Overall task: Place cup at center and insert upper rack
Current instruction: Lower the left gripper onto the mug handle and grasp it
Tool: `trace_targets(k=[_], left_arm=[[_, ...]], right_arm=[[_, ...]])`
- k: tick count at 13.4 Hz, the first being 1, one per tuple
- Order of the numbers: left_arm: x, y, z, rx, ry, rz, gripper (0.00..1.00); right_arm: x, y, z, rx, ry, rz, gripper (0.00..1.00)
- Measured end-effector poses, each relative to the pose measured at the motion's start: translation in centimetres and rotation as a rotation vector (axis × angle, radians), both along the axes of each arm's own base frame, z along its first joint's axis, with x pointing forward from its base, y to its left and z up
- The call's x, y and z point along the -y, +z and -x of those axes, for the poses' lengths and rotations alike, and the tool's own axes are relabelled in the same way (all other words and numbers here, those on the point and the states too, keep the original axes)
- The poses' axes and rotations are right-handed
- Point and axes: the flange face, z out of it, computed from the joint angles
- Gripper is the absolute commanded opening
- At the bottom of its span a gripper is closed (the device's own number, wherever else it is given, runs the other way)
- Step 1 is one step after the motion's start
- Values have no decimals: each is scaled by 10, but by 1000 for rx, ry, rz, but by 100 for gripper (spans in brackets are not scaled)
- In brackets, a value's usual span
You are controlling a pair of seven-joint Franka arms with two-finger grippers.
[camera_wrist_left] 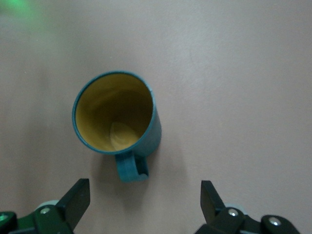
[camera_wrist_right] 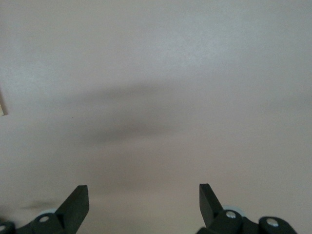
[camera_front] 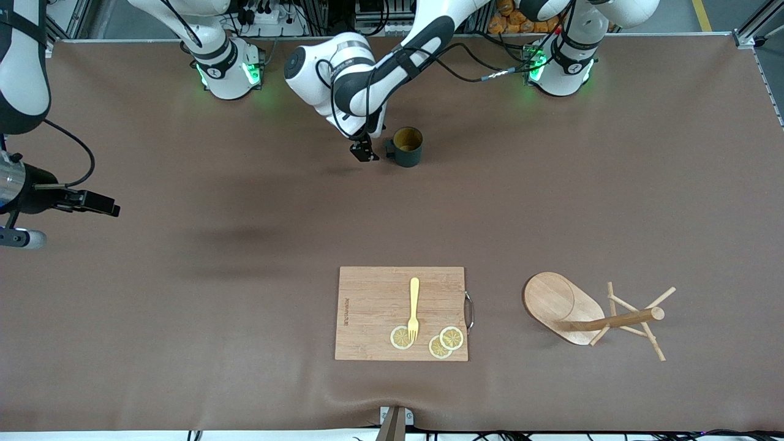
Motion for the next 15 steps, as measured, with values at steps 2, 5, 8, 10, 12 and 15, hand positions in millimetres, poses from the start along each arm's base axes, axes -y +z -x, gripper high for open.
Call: trace_targets(k=[2,5,8,10,12,15], left_arm=[[2,-18,8,-4,1,-14,100],[1,-29,9,-4,6,-28,100],[-3,-41,5,-6,12,-46,100],[-4,-49,6,-12,12,-56,100],[-5,-52,6,-12,11,-61,100],[-5,-54,6,-3,3,-70,71]], right_arm=[[-13,1,-1,-1,-2,-1,100],[-17,1,-1,2,-3,0,100],[-16,2,-1,4,-5,0,100],[-15,4,-2,8,-6,1,100],[-16,10,-3,19,-6,0,100],[-19,12,-3,25,-1,-1,100]])
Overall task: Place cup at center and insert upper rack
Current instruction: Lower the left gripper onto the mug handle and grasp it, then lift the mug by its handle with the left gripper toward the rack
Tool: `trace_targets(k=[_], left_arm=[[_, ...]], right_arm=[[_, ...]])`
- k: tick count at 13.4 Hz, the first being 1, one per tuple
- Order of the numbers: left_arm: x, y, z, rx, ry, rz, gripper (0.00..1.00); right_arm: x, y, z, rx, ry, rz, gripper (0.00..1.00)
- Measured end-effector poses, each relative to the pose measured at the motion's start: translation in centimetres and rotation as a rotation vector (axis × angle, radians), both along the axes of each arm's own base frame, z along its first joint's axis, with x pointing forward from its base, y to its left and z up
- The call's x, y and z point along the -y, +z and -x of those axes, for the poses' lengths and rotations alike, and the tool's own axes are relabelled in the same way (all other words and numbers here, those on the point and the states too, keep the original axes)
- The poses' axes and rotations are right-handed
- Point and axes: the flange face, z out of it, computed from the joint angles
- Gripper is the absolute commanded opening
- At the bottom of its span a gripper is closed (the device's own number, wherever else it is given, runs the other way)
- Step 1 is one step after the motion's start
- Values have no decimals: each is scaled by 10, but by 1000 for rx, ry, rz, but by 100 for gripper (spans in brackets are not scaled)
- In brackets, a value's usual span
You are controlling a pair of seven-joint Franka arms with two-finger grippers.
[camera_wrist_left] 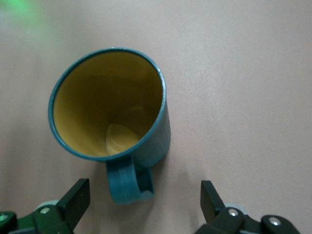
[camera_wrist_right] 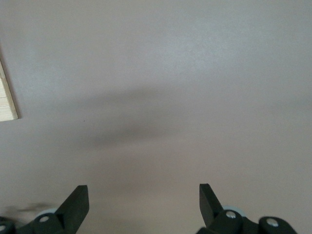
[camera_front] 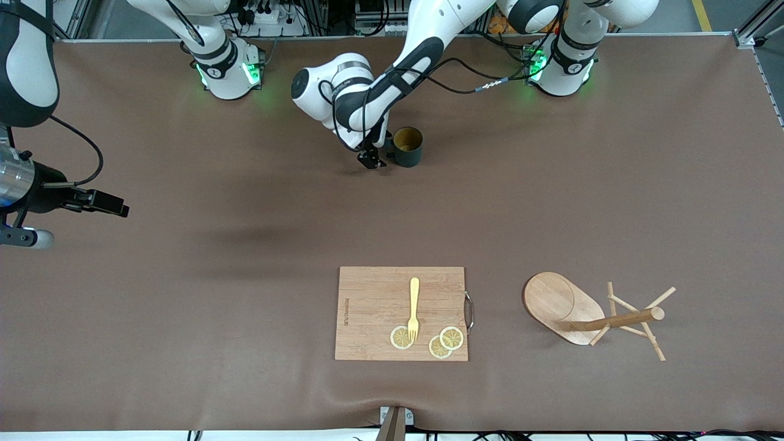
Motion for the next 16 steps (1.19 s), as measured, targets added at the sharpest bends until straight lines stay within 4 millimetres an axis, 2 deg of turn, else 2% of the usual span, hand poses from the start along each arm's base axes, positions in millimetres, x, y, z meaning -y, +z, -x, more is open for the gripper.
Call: trace_targets(k=[2,3,7,8,9,14,16], left_arm=[[0,-1,2,-2,-2,-4,48],[0,-1,3,-2,-4,-5,43],[1,-2,5,-5,-6,-7,14],[1,-2,5,-6,-7,-7,4],[1,-1,5,-8,-10,-7,0],[5,4,7,-36,-40,13,0],[8,20,-2,-43,-64,40,0]], right_arm=[[-4,0,0,0,5,-2,100],[-7,0,0,1,10,-2,100],[-9,0,0,0,14,-2,100],[-9,0,0,0,14,-2,100],[-9,0,0,0,14,-2,100],[-7,0,0,1,9,-1,100],[-6,0,0,1,8,-1,100]])
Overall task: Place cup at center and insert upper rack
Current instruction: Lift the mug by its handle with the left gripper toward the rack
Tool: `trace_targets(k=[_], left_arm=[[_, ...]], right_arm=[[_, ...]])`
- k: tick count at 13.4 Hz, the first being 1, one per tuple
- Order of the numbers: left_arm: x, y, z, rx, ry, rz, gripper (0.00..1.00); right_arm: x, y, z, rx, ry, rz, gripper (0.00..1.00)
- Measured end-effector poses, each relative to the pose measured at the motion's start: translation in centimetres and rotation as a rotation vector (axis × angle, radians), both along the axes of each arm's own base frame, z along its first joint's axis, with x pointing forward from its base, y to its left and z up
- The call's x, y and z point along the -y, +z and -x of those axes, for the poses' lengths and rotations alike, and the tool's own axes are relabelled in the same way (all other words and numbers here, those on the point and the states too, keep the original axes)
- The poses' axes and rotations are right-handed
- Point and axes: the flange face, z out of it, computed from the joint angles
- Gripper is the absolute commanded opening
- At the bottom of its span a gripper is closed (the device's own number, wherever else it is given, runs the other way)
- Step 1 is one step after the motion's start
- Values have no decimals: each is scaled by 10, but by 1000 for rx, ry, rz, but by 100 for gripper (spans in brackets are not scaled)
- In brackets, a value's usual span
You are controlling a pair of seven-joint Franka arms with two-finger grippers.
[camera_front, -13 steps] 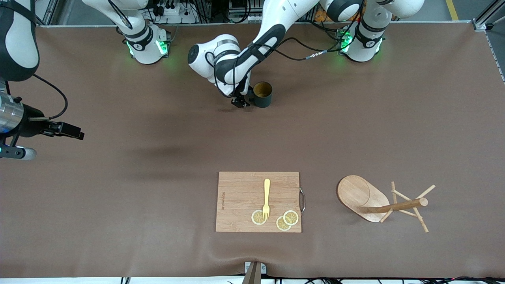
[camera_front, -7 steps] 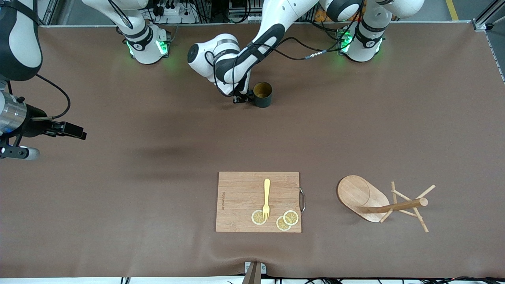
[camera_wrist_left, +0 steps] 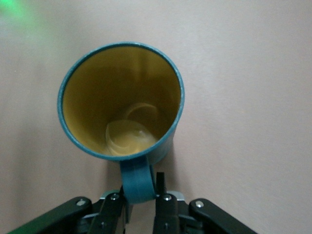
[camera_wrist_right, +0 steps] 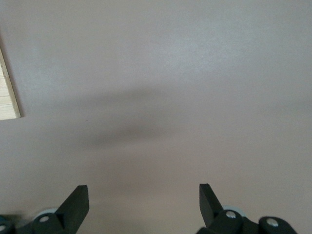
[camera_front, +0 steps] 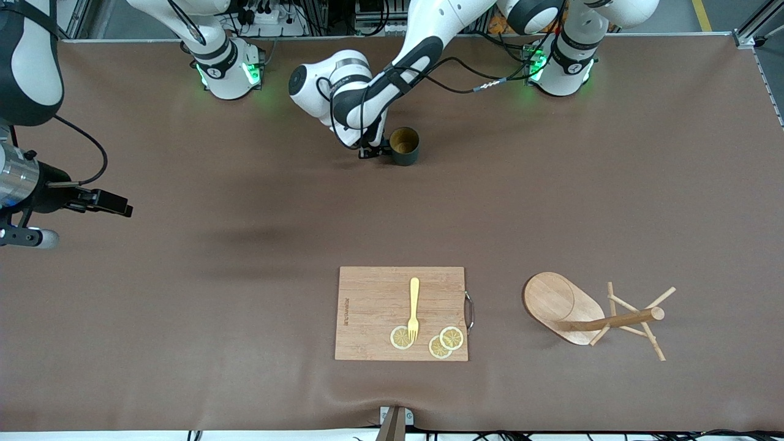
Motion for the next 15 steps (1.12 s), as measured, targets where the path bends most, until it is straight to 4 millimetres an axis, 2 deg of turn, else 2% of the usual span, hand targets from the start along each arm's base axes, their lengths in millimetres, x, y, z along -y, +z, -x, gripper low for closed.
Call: trace_targets(k=[2,5,7,9,12,15], left_arm=[[1,37,-18,12,-14,53,0],[-7,107,-52,41,-37,144,0],[-13,133,-68,61,-39,187,0],[-22,155,-93,84,-43,245,0],[-53,204,-148,111,-30,369,0],[-107,280,-207,99,2,572,0]], right_arm=[[0,0,0,0,0,0,100],[0,0,0,1,1,0,100],[-1,0,0,1,1,0,100],[-1,0,0,2,2,-1,100],[-3,0,0,3,6,-1,100],[-5,0,0,3,8,-2,100]])
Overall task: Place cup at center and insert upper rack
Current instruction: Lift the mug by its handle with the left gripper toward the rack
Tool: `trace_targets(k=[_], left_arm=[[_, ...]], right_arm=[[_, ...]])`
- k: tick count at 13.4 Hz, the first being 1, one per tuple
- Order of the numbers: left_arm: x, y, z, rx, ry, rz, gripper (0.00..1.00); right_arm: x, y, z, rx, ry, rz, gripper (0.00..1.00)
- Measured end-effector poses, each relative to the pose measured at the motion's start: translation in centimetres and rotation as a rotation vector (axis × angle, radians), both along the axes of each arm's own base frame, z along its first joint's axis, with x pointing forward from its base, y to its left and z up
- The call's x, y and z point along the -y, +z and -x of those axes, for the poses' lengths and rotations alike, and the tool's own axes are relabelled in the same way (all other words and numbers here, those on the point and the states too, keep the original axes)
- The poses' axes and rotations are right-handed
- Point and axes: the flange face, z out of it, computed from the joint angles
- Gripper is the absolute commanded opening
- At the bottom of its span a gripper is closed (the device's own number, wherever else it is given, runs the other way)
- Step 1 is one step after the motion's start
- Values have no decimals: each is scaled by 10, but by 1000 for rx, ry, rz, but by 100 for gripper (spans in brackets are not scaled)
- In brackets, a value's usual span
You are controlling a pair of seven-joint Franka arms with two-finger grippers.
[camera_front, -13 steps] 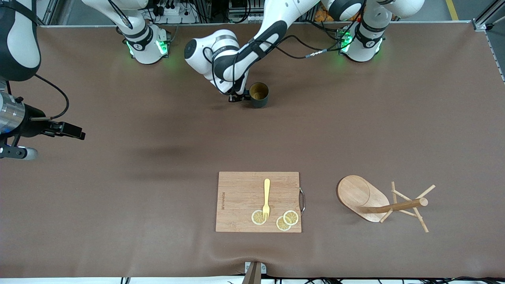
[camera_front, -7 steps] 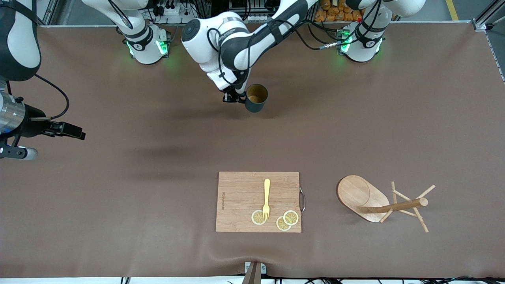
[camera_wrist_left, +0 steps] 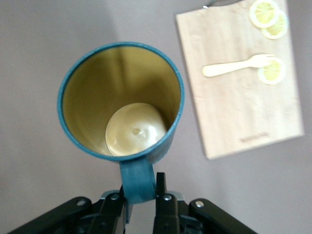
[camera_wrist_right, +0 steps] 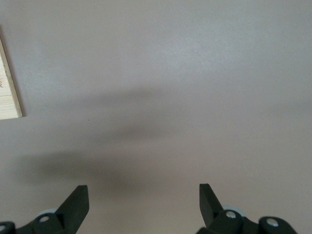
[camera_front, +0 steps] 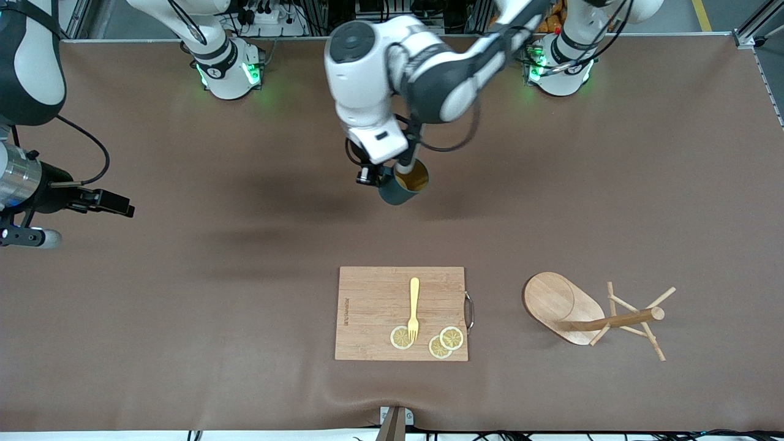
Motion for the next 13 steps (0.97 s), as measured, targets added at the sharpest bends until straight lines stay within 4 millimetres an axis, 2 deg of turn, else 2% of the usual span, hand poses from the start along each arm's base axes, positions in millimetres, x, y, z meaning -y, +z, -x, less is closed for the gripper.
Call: trace_targets(k=[3,5,9,13], left_arm=[[-72,71,-45,1,-27,175,0],[-112,94,-66,5,-54,240,0],[-185,102,-106,32,-132,332,0],[-288,109,-150,95,-211,494,0]], right_arm=[[-8,0,0,0,13,0,100],[-16,0,0,0,26,0,100],[-18,0,0,1,26,8,100],[-6,0,0,1,7,14,100]])
